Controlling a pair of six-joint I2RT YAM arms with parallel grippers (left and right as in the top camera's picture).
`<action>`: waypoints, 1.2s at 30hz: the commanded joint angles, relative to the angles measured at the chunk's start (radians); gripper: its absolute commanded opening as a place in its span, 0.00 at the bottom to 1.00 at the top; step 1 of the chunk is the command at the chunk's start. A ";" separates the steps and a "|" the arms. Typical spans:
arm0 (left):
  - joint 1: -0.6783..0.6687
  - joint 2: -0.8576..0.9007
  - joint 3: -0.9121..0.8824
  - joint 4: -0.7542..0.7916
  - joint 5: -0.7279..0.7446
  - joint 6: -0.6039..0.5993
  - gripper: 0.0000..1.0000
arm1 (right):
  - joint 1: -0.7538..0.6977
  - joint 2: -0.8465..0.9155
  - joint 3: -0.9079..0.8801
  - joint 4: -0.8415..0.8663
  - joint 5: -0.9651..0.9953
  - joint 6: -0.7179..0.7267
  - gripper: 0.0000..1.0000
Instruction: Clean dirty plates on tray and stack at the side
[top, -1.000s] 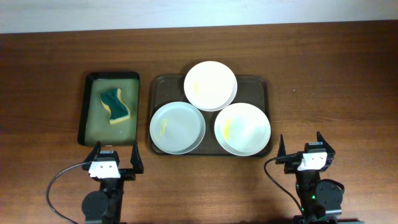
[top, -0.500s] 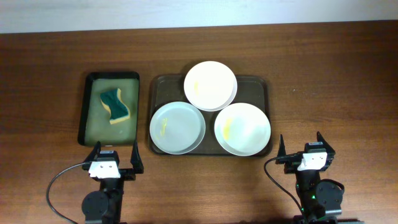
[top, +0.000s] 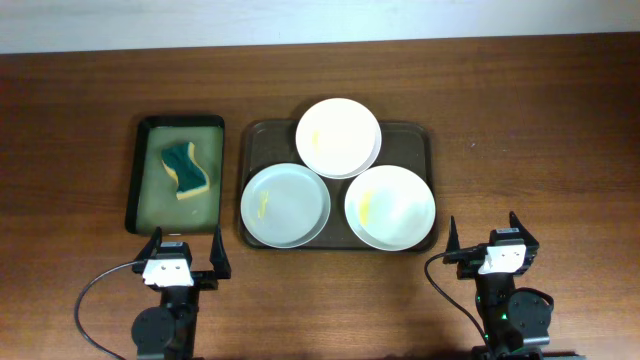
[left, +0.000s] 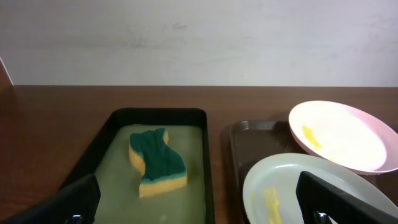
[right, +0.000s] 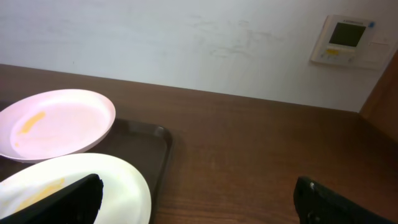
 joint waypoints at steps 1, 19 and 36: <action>-0.007 -0.010 -0.004 -0.005 -0.013 0.016 0.99 | 0.006 -0.005 -0.005 -0.006 0.016 0.007 0.98; -0.007 0.325 0.531 -0.025 0.132 0.211 0.99 | 0.006 -0.005 -0.005 -0.006 0.016 0.007 0.98; 0.192 1.746 1.405 -0.820 0.125 -0.003 0.99 | 0.006 -0.005 -0.005 -0.006 0.016 0.007 0.98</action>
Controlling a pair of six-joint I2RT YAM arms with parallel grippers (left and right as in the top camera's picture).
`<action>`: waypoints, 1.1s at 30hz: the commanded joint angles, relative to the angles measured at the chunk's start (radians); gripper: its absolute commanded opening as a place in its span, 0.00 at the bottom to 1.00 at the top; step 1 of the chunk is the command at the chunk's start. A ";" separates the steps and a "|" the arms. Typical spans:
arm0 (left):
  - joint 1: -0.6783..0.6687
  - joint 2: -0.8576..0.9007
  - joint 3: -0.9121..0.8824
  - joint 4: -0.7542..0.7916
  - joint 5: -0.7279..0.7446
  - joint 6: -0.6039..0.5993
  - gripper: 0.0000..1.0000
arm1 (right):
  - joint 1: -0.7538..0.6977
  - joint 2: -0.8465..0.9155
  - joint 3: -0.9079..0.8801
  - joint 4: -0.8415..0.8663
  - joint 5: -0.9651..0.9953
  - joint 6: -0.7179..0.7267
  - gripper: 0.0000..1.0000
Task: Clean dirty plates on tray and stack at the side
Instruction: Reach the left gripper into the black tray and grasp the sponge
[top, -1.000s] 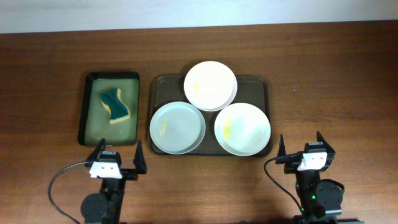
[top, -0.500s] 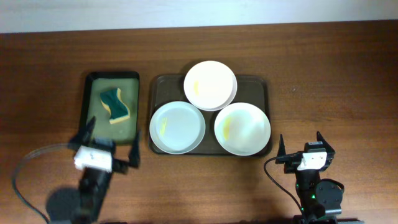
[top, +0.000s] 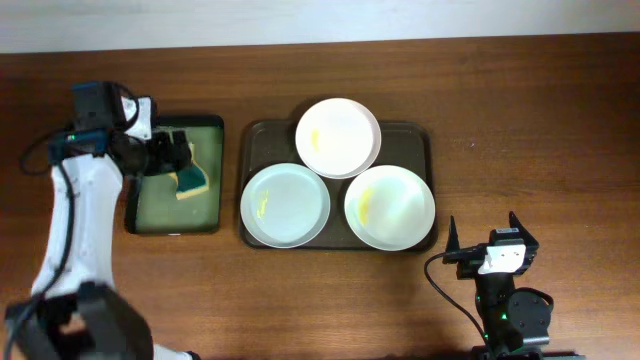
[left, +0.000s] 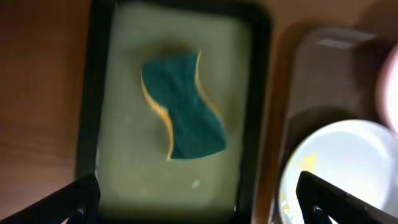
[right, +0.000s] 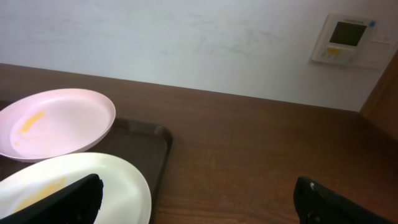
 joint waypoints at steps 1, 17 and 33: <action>0.012 0.142 0.011 0.013 0.005 -0.125 0.99 | 0.006 -0.006 -0.005 -0.006 0.016 0.008 0.98; 0.014 0.362 0.199 -0.114 -0.093 -0.306 0.99 | 0.006 -0.006 -0.005 -0.006 0.016 0.008 0.98; -0.018 0.523 0.198 -0.015 -0.041 -0.332 0.84 | 0.006 -0.006 -0.005 -0.006 0.016 0.008 0.98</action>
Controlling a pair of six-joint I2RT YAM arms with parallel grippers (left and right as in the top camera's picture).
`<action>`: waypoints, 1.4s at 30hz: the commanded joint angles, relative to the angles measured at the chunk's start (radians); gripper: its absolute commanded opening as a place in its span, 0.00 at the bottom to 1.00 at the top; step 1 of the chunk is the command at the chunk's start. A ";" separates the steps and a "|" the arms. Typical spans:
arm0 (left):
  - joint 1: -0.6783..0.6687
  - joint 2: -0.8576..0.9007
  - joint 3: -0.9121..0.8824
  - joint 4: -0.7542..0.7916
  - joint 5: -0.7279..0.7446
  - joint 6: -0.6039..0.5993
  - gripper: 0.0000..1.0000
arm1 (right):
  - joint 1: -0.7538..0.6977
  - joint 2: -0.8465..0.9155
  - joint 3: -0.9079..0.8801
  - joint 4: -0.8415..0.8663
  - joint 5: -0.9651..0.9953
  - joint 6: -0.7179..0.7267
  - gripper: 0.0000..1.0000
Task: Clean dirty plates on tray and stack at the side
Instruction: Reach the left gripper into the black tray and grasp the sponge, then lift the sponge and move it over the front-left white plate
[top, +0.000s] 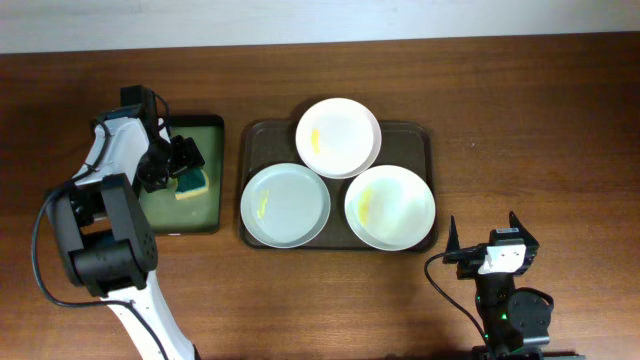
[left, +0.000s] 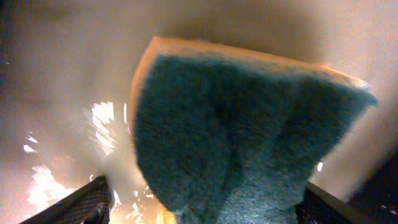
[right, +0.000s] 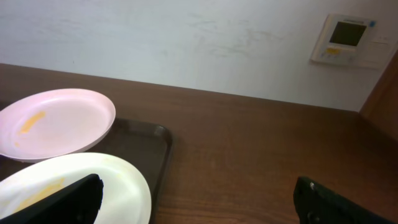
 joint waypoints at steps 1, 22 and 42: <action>-0.002 0.024 0.005 -0.005 0.011 -0.002 0.84 | 0.006 -0.006 -0.005 -0.006 0.016 0.009 0.98; 0.003 0.024 0.021 -0.001 0.003 0.006 0.22 | 0.006 -0.006 -0.005 -0.006 0.016 0.009 0.98; -0.006 0.024 0.529 -0.531 0.003 0.006 0.00 | 0.006 -0.006 -0.005 -0.006 0.016 0.009 0.98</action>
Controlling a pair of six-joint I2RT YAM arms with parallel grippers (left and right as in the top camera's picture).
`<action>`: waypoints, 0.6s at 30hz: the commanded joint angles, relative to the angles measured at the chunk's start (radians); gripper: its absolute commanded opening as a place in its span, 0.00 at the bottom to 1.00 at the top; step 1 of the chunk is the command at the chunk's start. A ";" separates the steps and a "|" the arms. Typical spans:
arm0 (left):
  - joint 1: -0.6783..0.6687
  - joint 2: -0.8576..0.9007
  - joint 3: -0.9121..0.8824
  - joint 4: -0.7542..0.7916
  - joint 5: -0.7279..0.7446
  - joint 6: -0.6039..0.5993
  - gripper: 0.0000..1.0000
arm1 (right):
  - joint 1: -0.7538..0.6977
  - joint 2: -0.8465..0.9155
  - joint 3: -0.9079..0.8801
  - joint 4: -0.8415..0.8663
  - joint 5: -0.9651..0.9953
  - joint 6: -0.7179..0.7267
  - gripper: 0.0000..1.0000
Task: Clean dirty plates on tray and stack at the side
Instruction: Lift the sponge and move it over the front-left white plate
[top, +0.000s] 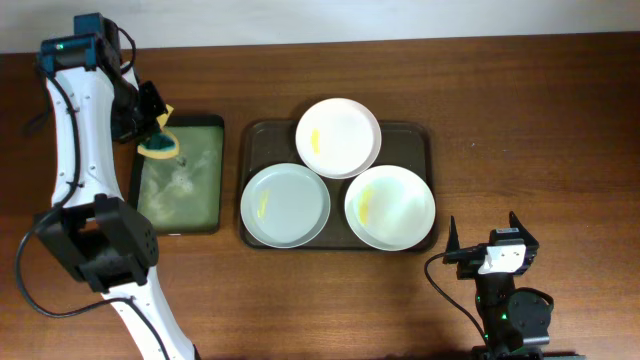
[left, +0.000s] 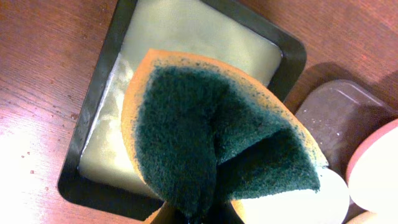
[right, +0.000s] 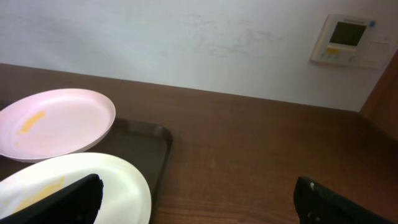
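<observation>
A green-and-yellow sponge (top: 160, 146) (left: 211, 137) hangs folded over the far left corner of the black basin (top: 180, 195), with my left gripper (top: 155, 135) (left: 200, 218) shut on it. On the brown tray (top: 418, 140) lie three plates with yellow smears: a white one (top: 338, 137) at the back, a pale blue one (top: 285, 204) front left, a white one (top: 390, 207) front right. My right gripper (top: 487, 236) (right: 199, 205) stands open near the front edge, right of the tray, holding nothing.
The basin (left: 186, 37) holds cloudy soapy water. The tray's corner (right: 152, 134) and two plates show in the right wrist view. A wall panel (right: 346, 39) hangs behind the wooden table (top: 540, 120).
My left gripper was low in the basin, open around the sponge. It is now shut on the sponge and holds it raised over the basin's far left corner. The right arm is unmoved.
Both grippers stood open at the front edge with the sponge lying in the basin. Then my left gripper was open above the basin, then down at the sponge. Now it holds the sponge lifted. The plates and right arm have stayed put.
</observation>
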 joint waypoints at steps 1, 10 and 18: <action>-0.010 -0.005 -0.202 0.098 -0.003 0.002 0.00 | 0.006 -0.006 -0.005 -0.006 0.015 0.008 0.99; 0.030 -0.086 -0.196 0.053 -0.003 0.042 0.00 | 0.006 -0.006 -0.005 -0.006 0.015 0.008 0.98; -0.039 -0.150 -0.563 0.332 -0.029 0.058 0.00 | 0.006 -0.006 -0.005 -0.006 0.015 0.008 0.98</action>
